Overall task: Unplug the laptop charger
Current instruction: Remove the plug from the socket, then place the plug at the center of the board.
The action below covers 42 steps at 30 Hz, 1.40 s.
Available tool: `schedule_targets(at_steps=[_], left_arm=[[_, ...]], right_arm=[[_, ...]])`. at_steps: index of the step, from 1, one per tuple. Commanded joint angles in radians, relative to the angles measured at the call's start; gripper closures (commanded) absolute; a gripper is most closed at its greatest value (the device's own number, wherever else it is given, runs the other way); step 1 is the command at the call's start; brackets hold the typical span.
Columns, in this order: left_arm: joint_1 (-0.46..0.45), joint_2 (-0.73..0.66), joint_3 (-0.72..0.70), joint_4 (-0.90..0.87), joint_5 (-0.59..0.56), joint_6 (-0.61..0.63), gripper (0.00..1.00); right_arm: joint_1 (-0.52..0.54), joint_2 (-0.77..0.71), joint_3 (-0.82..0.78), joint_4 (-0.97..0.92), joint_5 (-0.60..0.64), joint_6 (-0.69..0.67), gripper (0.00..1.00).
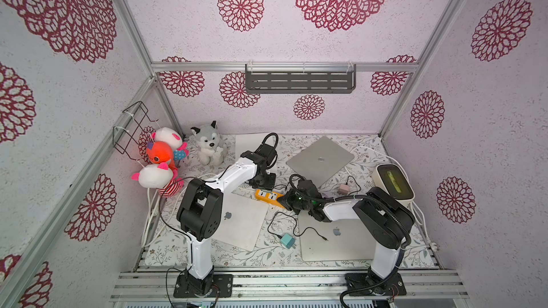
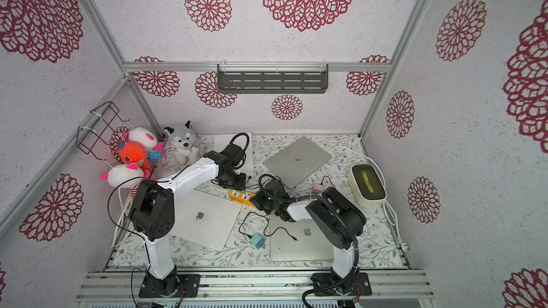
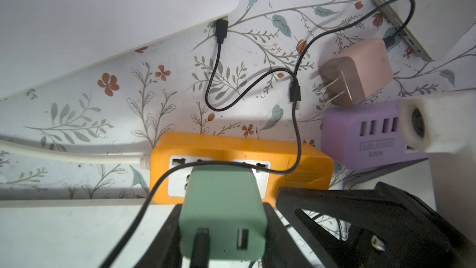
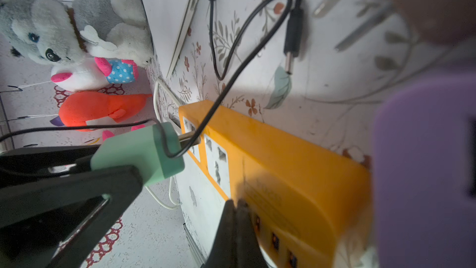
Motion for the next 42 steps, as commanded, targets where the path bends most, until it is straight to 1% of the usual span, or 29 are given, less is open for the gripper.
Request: schedule_targets(at_steps=[1, 4, 6, 12, 16, 25, 32, 38, 39, 42], left_arm=[[0.002, -0.034, 0.006, -0.006, -0.05, -0.003, 0.81], [-0.003, -0.042, 0.02, -0.035, -0.114, 0.007, 0.81], [-0.003, -0.044, 0.033, -0.061, -0.135, 0.021, 0.81], [0.005, -0.055, 0.041, -0.061, -0.062, 0.02, 0.8], [0.005, -0.05, 0.062, -0.075, -0.049, 0.014, 0.8], [0.005, -0.053, 0.087, -0.098, -0.056, 0.018, 0.8], [0.0, -0.031, 0.156, -0.144, -0.05, 0.023, 0.79], [-0.011, 0.016, 0.275, -0.21, -0.047, 0.042, 0.79], [-0.012, 0.063, 0.299, -0.227, -0.046, 0.046, 0.79], [-0.017, 0.098, 0.354, -0.253, -0.05, 0.052, 0.79]], right_arm=[[0.002, 0.054, -0.027, -0.175, 0.018, 0.012, 1.0], [0.002, 0.05, -0.025, -0.16, 0.013, 0.012, 1.0], [0.002, 0.047, -0.022, -0.147, 0.002, 0.012, 1.0], [0.001, 0.009, -0.016, -0.073, -0.021, 0.013, 0.98], [0.001, -0.016, 0.01, -0.062, -0.028, -0.011, 0.95], [0.001, -0.107, 0.06, -0.162, -0.001, -0.087, 0.93], [-0.018, -0.235, 0.063, -0.318, 0.095, -0.161, 0.93], [-0.104, -0.37, 0.012, -0.417, 0.136, -0.214, 0.92], [-0.122, -0.393, 0.0, -0.428, 0.134, -0.22, 0.92], [-0.173, -0.454, -0.031, -0.455, 0.131, -0.236, 0.92]])
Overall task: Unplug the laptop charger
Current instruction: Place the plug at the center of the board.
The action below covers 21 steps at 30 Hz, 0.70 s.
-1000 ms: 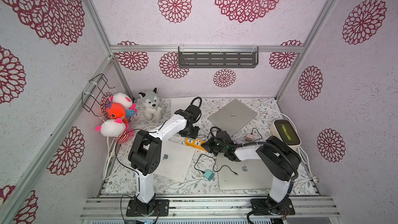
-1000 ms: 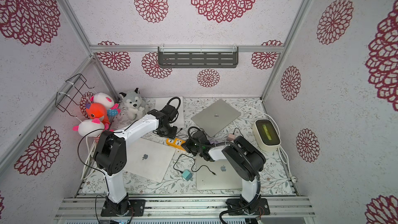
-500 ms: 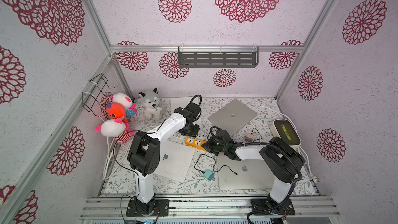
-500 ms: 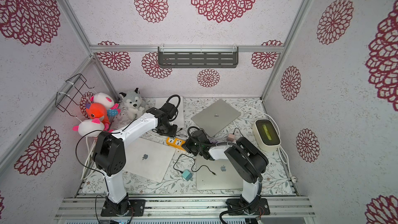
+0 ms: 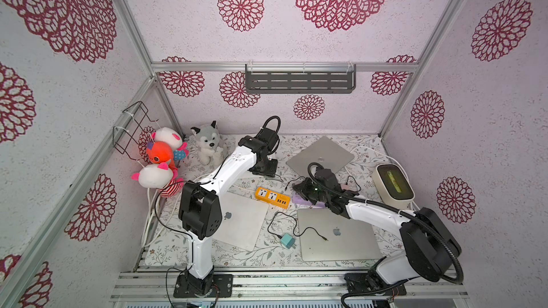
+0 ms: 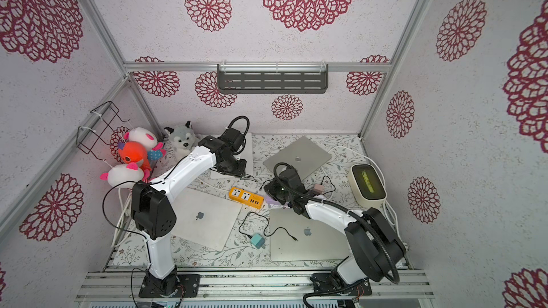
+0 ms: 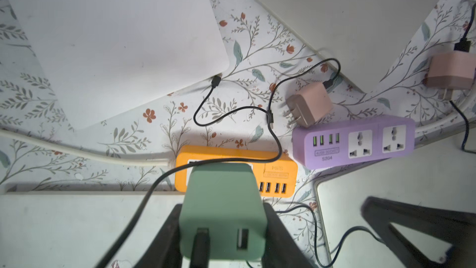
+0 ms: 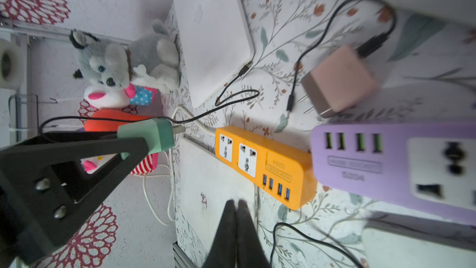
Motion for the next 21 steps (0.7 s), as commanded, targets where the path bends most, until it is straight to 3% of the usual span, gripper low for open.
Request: schedule_targets(at_steps=[1, 21], left_arm=[[-0.013, 0.058, 0.045, -0.051, 0.002, 0.018, 0.79], [-0.172, 0.254, 0.485, -0.179, 0.06, 0.0, 0.79]], right_arm=[[-0.05, -0.073, -0.03, -0.08, 0.034, -0.055, 0.92], [-0.279, -0.308, -0.124, -0.228, 0.015, -0.129, 0.9]])
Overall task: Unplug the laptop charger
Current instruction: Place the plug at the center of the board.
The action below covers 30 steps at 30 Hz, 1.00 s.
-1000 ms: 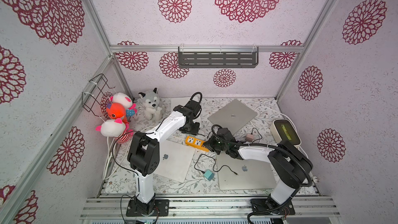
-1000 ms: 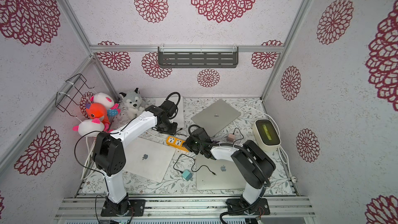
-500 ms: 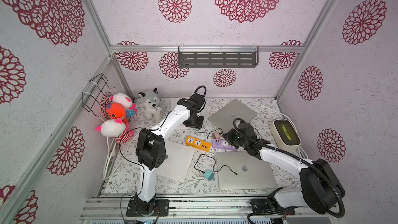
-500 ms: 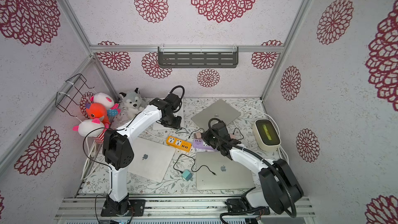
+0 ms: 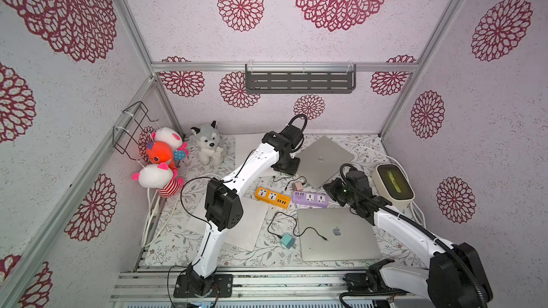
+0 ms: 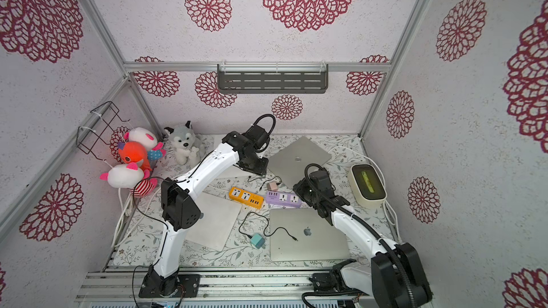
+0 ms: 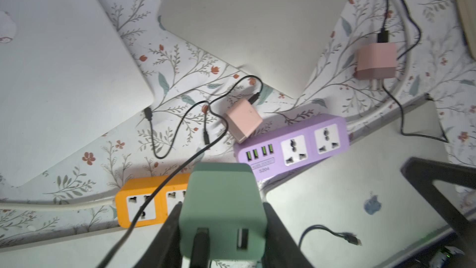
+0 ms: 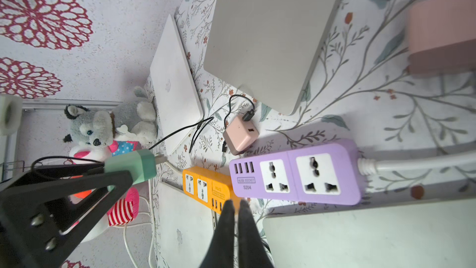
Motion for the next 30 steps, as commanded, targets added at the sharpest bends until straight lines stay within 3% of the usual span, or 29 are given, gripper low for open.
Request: schedule_targets(at_steps=[1, 13, 30], left_arm=[[-0.021, 0.032, 0.081, -0.043, 0.041, -0.009, 0.79], [0.051, 0.088, 0.101, -0.105, 0.041, 0.023, 0.79], [0.139, 0.201, 0.124, -0.063, 0.084, 0.079, 0.79]], right_arm=[[-0.036, -0.043, -0.002, -0.034, -0.006, -0.03, 0.9], [-0.072, -0.022, 0.014, -0.041, -0.03, -0.04, 0.9], [-0.081, 0.067, 0.06, -0.033, -0.054, -0.056, 0.9]])
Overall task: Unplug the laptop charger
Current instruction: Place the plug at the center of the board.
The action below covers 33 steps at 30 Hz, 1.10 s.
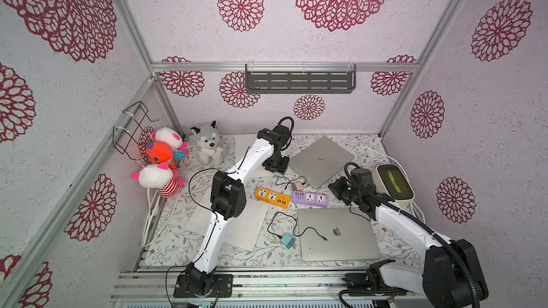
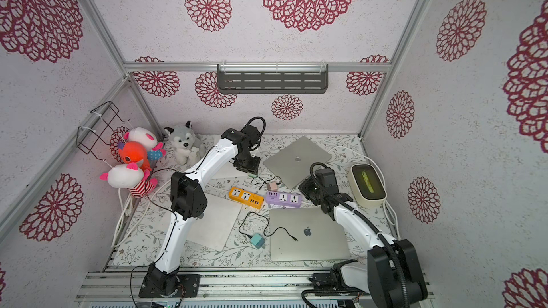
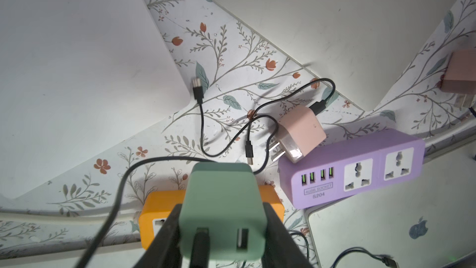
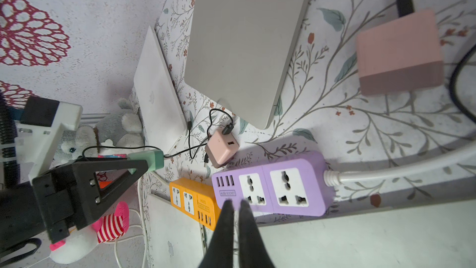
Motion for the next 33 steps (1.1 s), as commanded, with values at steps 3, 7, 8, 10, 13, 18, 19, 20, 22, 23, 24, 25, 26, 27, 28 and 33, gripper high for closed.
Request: schedule_targets(at_steps=[3, 7, 8, 10, 13, 18, 19, 20, 22, 23, 24, 25, 26, 27, 28, 33], left_arm=[[0.006, 0.048, 0.051, 0.013, 0.031, 0.028, 0.79], [0.007, 0.073, 0.063, -0.002, -0.032, 0.047, 0.79], [0.007, 0.071, 0.055, 0.0, -0.047, 0.052, 0.79], [0.008, 0.04, 0.005, 0.038, -0.061, 0.071, 0.79], [0.019, -0.047, -0.143, 0.158, -0.029, 0.093, 0.79], [0.056, -0.12, -0.283, 0.272, 0.075, 0.092, 0.79], [0.058, -0.13, -0.302, 0.287, 0.074, 0.096, 0.79], [0.059, -0.139, -0.322, 0.296, 0.075, 0.103, 0.79], [0.059, -0.167, -0.371, 0.341, 0.077, 0.122, 0.79], [0.059, -0.188, -0.402, 0.371, 0.077, 0.132, 0.79], [0.059, -0.207, -0.438, 0.405, 0.075, 0.147, 0.79], [0.059, -0.224, -0.467, 0.437, 0.07, 0.161, 0.79], [0.062, -0.239, -0.497, 0.469, 0.074, 0.175, 0.79], [0.067, -0.249, -0.515, 0.482, 0.08, 0.182, 0.79], [0.071, -0.255, -0.526, 0.486, 0.082, 0.185, 0.79], [0.09, -0.299, -0.623, 0.583, 0.118, 0.203, 0.78]], right_arm=[[-0.009, 0.012, 0.027, 0.01, -0.018, -0.023, 0.9], [-0.012, 0.021, 0.028, 0.013, -0.022, -0.025, 0.9], [-0.014, 0.025, 0.029, 0.013, -0.024, -0.028, 0.9], [-0.016, 0.027, 0.029, 0.016, -0.024, -0.027, 0.9], [-0.015, 0.034, 0.029, 0.022, -0.027, -0.027, 0.9], [-0.015, 0.044, 0.028, 0.033, -0.035, -0.022, 0.9], [-0.016, 0.041, 0.028, 0.032, -0.035, -0.023, 0.9], [-0.015, 0.041, 0.029, 0.03, -0.033, -0.023, 0.9], [-0.015, 0.037, 0.031, 0.023, -0.03, -0.026, 0.9], [-0.015, 0.035, 0.03, 0.02, -0.029, -0.027, 0.9], [-0.016, 0.034, 0.03, 0.017, -0.027, -0.029, 0.9], [-0.017, 0.031, 0.031, 0.016, -0.027, -0.029, 0.9], [-0.015, 0.03, 0.028, 0.013, -0.025, -0.029, 0.9], [-0.015, 0.028, 0.028, 0.013, -0.024, -0.029, 0.9], [-0.015, 0.026, 0.028, 0.012, -0.024, -0.029, 0.9], [-0.017, 0.029, 0.032, 0.007, -0.022, -0.03, 0.89]])
